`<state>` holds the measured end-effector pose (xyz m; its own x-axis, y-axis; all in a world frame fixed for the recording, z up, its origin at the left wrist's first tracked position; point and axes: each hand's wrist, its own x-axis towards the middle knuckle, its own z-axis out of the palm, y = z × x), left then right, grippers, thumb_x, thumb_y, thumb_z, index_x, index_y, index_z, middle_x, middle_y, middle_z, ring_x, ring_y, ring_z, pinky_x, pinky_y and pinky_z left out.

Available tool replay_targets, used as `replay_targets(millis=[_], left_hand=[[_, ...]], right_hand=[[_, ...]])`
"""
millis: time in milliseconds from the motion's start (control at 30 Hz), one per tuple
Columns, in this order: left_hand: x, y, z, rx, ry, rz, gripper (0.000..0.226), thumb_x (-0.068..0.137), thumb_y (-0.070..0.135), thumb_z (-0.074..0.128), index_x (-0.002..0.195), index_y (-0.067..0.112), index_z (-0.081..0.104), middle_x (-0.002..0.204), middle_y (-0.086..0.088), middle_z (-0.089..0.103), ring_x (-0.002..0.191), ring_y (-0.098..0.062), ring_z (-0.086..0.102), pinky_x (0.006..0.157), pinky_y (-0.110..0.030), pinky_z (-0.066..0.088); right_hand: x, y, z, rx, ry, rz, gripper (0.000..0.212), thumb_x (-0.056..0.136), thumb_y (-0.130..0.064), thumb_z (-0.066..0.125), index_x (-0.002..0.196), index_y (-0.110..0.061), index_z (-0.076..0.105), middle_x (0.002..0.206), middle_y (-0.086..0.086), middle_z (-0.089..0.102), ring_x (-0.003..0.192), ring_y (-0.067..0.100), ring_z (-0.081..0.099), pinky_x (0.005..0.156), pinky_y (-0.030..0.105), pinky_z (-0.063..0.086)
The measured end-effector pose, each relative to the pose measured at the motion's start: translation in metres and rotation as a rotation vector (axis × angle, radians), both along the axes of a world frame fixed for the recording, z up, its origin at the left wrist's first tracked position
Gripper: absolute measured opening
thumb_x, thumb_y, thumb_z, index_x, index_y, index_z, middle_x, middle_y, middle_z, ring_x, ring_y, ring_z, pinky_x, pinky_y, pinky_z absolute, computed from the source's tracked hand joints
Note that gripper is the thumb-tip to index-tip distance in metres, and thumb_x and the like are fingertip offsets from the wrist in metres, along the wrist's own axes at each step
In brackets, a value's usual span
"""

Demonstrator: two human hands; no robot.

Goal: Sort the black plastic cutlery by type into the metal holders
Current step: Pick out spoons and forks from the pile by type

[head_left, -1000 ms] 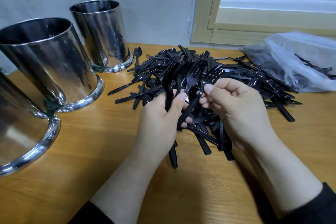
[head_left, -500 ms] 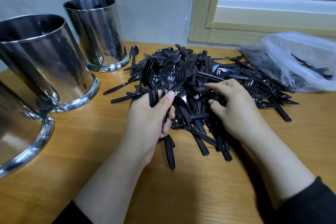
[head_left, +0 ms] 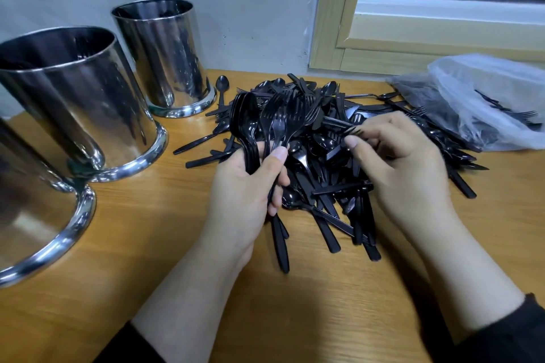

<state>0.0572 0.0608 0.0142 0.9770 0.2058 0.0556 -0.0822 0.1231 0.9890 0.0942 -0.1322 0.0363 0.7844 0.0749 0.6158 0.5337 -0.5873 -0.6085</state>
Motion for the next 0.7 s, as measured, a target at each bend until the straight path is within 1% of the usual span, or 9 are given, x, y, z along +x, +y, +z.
replay_targets(millis=[67,167,267,333,367,467,533,600,700], left_hand=[[0.0,0.0,0.001,-0.006,-0.01,0.025,0.014,0.102,0.023,0.062,0.101,0.011,0.07,0.073,-0.004,0.063,0.057,-0.016,0.049,0.049,-0.027,0.041],[0.0,0.0,0.002,0.014,-0.038,0.071,0.011,0.1,0.021,0.064,0.098,0.013,0.071,0.072,-0.002,0.064,0.061,-0.017,0.053,0.054,-0.03,0.045],[0.0,-0.001,0.002,0.111,-0.087,0.156,0.015,0.098,0.021,0.066,0.085,0.015,0.072,0.073,0.003,0.07,0.071,-0.014,0.066,0.071,-0.033,0.056],[0.0,-0.001,0.002,0.189,-0.095,0.186,0.02,0.097,0.027,0.068,0.078,0.021,0.071,0.08,0.006,0.074,0.081,-0.014,0.071,0.085,-0.039,0.059],[0.0,-0.002,0.002,0.231,-0.093,0.186,0.02,0.097,0.03,0.069,0.079,0.024,0.072,0.081,0.008,0.075,0.083,-0.014,0.072,0.087,-0.042,0.059],[-0.003,-0.005,0.0,0.358,-0.088,0.145,0.015,0.096,0.033,0.068,0.082,0.029,0.071,0.081,0.012,0.074,0.081,-0.008,0.071,0.084,-0.042,0.059],[-0.004,-0.007,0.0,0.381,-0.125,0.092,0.014,0.097,0.031,0.067,0.087,0.039,0.07,0.083,0.011,0.073,0.079,-0.008,0.072,0.078,-0.039,0.06],[-0.003,-0.006,-0.001,0.396,-0.159,0.069,0.028,0.098,0.028,0.066,0.087,0.053,0.067,0.086,0.006,0.072,0.072,-0.009,0.07,0.068,-0.032,0.059],[-0.003,-0.005,-0.002,0.44,-0.144,0.032,0.019,0.099,0.029,0.064,0.085,0.042,0.066,0.074,0.006,0.067,0.061,-0.005,0.062,0.057,-0.025,0.053]], right_hand=[[-0.009,0.004,0.007,0.131,-0.07,0.049,0.016,0.094,-0.015,0.069,0.086,-0.027,0.064,0.087,-0.014,0.061,0.081,0.007,0.057,0.075,0.017,0.042],[-0.02,0.01,0.014,0.411,-0.017,0.073,0.02,0.095,-0.021,0.068,0.077,-0.03,0.063,0.073,-0.008,0.065,0.07,0.017,0.059,0.067,0.028,0.047],[-0.023,0.015,0.019,0.574,0.126,0.111,0.028,0.095,-0.013,0.066,0.069,-0.021,0.06,0.063,0.001,0.066,0.062,0.021,0.062,0.063,0.029,0.05],[-0.023,0.021,0.019,0.626,0.272,0.163,0.032,0.095,-0.007,0.064,0.066,-0.016,0.057,0.056,0.001,0.065,0.058,0.021,0.062,0.059,0.026,0.051],[-0.024,0.024,0.018,0.66,0.344,0.19,0.032,0.095,-0.006,0.063,0.065,-0.015,0.056,0.055,0.002,0.065,0.057,0.022,0.062,0.057,0.026,0.052],[-0.026,0.033,0.013,0.751,0.476,0.239,0.031,0.095,-0.007,0.062,0.066,-0.011,0.056,0.059,0.011,0.067,0.057,0.023,0.063,0.056,0.028,0.054],[-0.027,0.035,0.012,0.774,0.501,0.232,0.03,0.096,-0.009,0.062,0.067,-0.009,0.056,0.062,0.013,0.069,0.058,0.025,0.062,0.057,0.03,0.054],[-0.027,0.036,0.012,0.788,0.522,0.235,0.029,0.096,-0.011,0.063,0.068,-0.007,0.057,0.066,0.014,0.07,0.06,0.026,0.062,0.058,0.031,0.055],[-0.026,0.036,0.011,0.771,0.541,0.253,0.025,0.096,-0.015,0.064,0.074,-0.004,0.063,0.072,0.015,0.072,0.063,0.023,0.064,0.062,0.029,0.056]])
